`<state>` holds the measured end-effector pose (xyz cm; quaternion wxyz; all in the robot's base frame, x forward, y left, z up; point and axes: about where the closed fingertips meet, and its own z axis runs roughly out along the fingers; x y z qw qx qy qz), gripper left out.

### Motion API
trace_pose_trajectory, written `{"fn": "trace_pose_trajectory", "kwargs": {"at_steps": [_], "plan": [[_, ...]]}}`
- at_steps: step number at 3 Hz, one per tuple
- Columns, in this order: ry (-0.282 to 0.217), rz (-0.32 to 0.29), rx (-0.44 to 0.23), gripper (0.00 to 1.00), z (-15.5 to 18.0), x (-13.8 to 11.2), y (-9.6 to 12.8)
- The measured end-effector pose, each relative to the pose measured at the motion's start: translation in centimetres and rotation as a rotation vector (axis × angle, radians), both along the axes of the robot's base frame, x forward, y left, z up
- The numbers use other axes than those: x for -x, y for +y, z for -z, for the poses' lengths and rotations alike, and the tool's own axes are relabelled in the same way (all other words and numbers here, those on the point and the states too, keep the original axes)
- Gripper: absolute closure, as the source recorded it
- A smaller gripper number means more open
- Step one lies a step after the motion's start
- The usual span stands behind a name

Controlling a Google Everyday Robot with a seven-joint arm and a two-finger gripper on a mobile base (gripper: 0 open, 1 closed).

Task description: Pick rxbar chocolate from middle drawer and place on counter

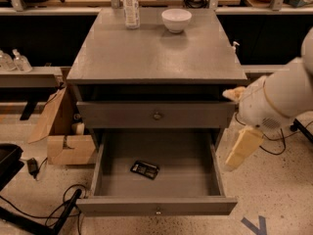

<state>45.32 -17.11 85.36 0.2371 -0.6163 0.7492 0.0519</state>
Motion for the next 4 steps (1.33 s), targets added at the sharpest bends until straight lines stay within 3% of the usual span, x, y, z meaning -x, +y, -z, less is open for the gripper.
{"fn": "trace_pose_trajectory", "kwargs": {"at_steps": [1,2,4], "plan": [[-0.027,-0.042,-0.118,0.0,6.1,0.0,1.8],[-0.114,-0.047,-0.211,0.0,9.2,-3.3,3.3],[-0.126,-0.05,-0.226,0.0,10.3,-4.1,4.0]]}}
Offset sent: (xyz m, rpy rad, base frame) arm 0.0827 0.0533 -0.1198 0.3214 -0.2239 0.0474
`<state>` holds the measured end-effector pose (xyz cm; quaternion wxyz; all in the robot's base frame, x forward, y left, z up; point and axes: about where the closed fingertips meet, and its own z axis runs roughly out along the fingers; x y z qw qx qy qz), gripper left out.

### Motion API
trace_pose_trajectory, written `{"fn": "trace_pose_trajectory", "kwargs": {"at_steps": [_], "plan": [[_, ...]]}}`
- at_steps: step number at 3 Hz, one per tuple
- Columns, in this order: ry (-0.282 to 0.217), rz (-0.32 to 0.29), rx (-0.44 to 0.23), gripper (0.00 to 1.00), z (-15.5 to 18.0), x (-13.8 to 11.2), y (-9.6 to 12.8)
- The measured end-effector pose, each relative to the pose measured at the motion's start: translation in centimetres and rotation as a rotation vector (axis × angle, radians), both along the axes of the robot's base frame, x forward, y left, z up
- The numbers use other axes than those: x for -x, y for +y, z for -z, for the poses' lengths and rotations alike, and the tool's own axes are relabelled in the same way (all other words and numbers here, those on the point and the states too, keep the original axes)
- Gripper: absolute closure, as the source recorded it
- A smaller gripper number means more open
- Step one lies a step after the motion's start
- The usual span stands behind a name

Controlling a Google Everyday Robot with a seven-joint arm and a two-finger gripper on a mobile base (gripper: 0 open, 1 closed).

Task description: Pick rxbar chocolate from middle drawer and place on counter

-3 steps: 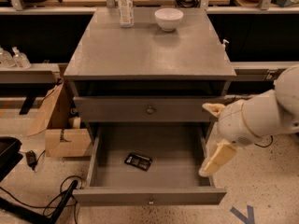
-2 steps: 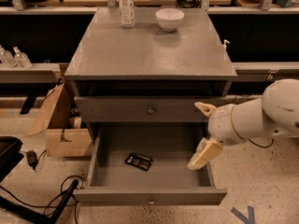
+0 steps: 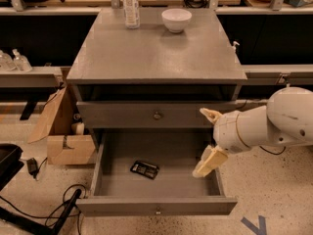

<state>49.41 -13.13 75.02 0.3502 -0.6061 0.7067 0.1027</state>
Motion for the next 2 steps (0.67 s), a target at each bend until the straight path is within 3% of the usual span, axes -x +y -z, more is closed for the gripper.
{"fn": "trace_pose_trajectory", "kwargs": {"at_steps": [1,2], "plan": [[-0.003,-0.04,-0.046,0.0,5.2,-1.2,2.5],[-0.006,-0.04,-0.105,0.0,15.3,-5.4,5.7]]}}
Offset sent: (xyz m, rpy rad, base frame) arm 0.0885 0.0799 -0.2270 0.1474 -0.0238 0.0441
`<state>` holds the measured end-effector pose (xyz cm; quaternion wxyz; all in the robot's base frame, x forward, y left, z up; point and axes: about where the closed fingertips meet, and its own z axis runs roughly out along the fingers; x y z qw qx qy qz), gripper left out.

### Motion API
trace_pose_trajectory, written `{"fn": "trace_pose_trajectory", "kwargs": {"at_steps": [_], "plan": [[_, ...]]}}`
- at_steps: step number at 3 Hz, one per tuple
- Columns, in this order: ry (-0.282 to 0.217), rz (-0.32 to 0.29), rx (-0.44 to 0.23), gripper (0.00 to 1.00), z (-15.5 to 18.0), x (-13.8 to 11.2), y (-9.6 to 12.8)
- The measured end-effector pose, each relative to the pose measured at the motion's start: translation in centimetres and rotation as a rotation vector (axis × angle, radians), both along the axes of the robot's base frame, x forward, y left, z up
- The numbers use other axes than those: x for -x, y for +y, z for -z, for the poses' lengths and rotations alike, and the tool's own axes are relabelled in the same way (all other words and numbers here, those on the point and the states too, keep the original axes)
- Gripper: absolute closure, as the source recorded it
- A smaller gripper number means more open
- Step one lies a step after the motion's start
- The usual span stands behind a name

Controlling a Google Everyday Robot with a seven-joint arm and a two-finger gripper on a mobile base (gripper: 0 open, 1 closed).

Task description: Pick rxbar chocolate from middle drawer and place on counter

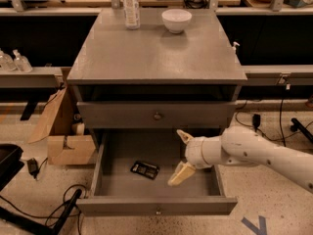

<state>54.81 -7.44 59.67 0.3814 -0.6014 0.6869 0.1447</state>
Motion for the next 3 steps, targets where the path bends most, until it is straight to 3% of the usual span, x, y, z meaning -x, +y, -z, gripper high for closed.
{"fn": "trace_pose_trajectory", "kwargs": {"at_steps": [1,3], "plan": [[0.018,0.008,-0.025,0.0,5.1,-2.1,1.9],[0.106,0.105,0.001,0.0,13.6,-7.6,4.6]]}}
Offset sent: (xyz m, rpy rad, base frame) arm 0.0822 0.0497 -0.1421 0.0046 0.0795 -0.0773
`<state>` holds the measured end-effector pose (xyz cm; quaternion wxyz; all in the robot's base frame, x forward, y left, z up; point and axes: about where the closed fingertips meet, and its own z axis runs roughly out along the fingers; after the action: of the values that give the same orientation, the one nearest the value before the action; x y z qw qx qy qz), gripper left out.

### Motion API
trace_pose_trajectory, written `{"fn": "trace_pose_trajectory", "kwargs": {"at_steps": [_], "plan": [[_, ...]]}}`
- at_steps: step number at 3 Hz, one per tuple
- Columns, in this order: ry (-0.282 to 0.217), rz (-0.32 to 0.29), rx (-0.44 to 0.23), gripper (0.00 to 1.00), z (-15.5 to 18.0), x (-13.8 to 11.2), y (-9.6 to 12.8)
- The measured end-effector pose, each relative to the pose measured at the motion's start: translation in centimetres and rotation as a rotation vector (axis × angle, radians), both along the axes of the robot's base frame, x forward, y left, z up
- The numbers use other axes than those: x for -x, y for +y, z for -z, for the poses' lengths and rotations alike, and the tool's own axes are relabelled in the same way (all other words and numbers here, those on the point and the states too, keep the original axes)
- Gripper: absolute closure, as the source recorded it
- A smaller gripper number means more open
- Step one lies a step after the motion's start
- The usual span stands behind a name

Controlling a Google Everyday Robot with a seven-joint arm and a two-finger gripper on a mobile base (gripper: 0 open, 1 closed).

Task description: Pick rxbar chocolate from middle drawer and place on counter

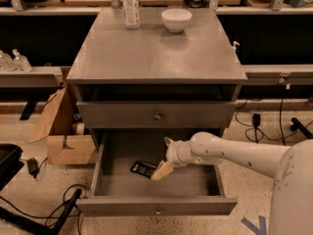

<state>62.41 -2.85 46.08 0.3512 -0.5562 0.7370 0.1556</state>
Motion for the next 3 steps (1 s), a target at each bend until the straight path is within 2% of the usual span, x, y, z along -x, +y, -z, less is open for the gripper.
{"fn": "trace_pose_trajectory", "kwargs": {"at_steps": [1,2,3], "plan": [[0.0,0.0,0.0,0.0,0.0,0.0,0.0],[0.021,0.0,-0.006,0.0,3.1,-0.4,1.9],[0.054,-0.023,0.035,0.0,7.0,-1.7,4.2]]}}
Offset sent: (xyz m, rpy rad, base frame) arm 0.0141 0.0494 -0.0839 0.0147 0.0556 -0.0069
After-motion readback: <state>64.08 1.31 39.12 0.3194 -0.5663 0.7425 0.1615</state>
